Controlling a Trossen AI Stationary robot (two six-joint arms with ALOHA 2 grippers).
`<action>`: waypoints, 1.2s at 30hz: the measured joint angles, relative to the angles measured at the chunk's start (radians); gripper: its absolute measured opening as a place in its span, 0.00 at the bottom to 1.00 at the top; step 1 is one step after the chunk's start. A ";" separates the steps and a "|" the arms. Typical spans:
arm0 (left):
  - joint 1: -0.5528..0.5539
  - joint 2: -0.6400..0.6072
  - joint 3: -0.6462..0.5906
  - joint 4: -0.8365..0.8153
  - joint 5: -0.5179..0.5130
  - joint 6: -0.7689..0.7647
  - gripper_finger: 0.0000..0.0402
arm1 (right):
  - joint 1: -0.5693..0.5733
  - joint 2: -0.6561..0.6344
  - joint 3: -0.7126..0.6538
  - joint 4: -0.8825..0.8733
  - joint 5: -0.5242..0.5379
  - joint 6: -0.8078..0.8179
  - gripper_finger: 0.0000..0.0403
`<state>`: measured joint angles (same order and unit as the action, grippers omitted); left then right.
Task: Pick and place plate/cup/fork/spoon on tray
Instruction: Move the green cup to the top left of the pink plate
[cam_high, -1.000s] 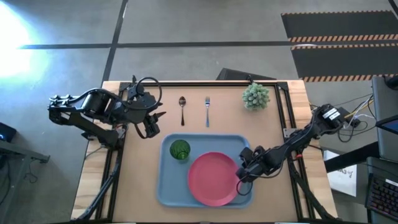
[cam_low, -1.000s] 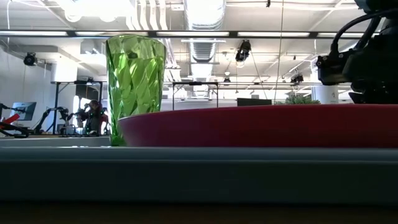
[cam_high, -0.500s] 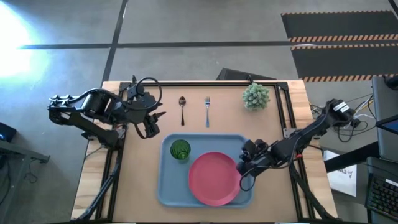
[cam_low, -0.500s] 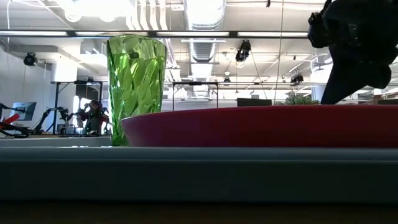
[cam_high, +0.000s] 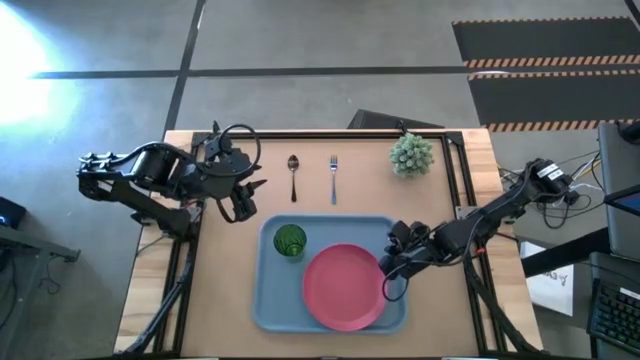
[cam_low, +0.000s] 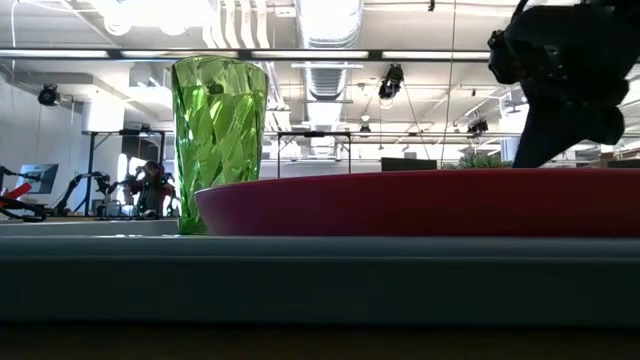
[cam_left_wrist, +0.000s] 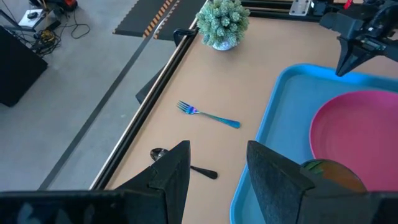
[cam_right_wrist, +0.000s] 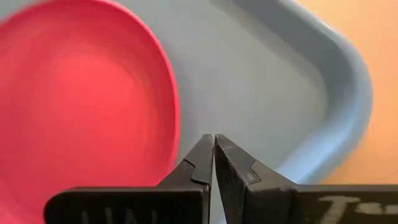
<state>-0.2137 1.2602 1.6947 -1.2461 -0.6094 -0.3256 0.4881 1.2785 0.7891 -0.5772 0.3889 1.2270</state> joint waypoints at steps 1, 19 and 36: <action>0.000 0.000 0.000 0.000 0.000 0.000 0.35 | -0.005 0.000 0.001 0.020 0.001 -0.006 0.02; 0.000 0.000 0.000 -0.002 0.000 0.031 0.35 | -0.228 0.038 0.322 0.218 -0.203 -0.586 0.13; 0.000 -0.106 0.002 -0.056 0.002 0.049 0.35 | -0.391 0.405 0.813 -0.073 -0.523 -0.833 0.44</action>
<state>-0.2134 1.1546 1.6962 -1.3025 -0.6070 -0.2768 0.0968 1.6838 1.6021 -0.6498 -0.1337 0.3943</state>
